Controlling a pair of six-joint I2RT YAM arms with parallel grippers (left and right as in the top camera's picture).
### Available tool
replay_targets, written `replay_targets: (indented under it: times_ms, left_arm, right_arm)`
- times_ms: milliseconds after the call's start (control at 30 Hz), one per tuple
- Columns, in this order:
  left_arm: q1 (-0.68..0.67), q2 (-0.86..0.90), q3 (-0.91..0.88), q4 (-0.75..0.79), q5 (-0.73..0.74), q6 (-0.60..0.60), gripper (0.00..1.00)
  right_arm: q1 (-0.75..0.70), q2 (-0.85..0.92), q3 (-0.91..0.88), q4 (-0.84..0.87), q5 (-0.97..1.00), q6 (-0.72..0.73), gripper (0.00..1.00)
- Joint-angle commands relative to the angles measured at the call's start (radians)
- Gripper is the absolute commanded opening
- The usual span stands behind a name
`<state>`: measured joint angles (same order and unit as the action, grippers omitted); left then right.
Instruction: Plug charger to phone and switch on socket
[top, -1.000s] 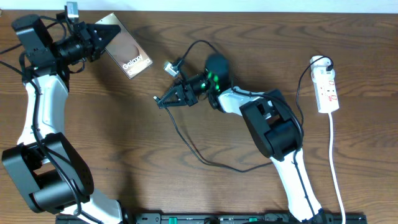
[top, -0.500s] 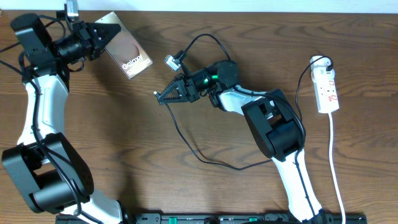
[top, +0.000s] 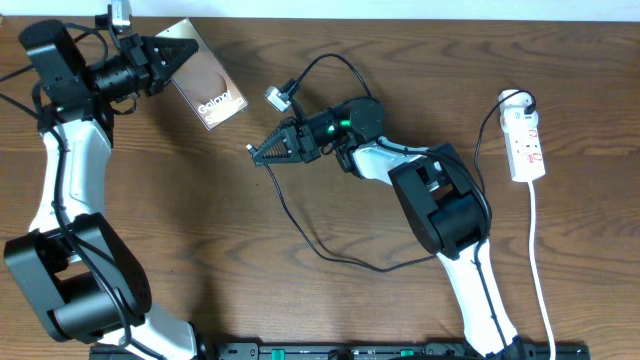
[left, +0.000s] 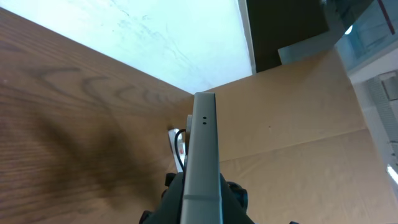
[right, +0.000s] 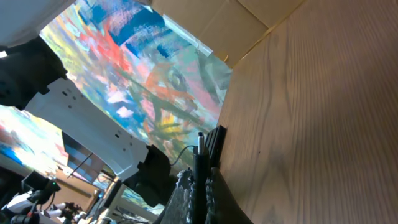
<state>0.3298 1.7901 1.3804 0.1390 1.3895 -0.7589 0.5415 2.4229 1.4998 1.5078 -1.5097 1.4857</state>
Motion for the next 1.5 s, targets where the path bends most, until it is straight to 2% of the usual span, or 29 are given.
replay_targets:
  times_ms: [0, 733, 1167, 1467]
  left_arm:
    - [-0.002, -0.011, 0.011, 0.009, 0.035, 0.034, 0.07]
    - [-0.053, -0.011, 0.011, 0.010, 0.071, 0.200, 0.08]
    - [-0.053, -0.011, 0.011, 0.008, 0.042, 0.197, 0.07]
    - [-0.053, -0.011, 0.011, 0.001, -0.023, 0.118, 0.07]
  right_arm:
    - [-0.008, -0.009, 0.039, 0.008, 0.026, 0.019, 0.01]
    - [-0.005, -0.009, 0.105, 0.008, 0.075, 0.082, 0.01]
    - [-0.005, -0.009, 0.105, 0.030, 0.094, 0.093, 0.01]
    - [-0.006, -0.009, 0.105, 0.030, 0.105, 0.080, 0.01]
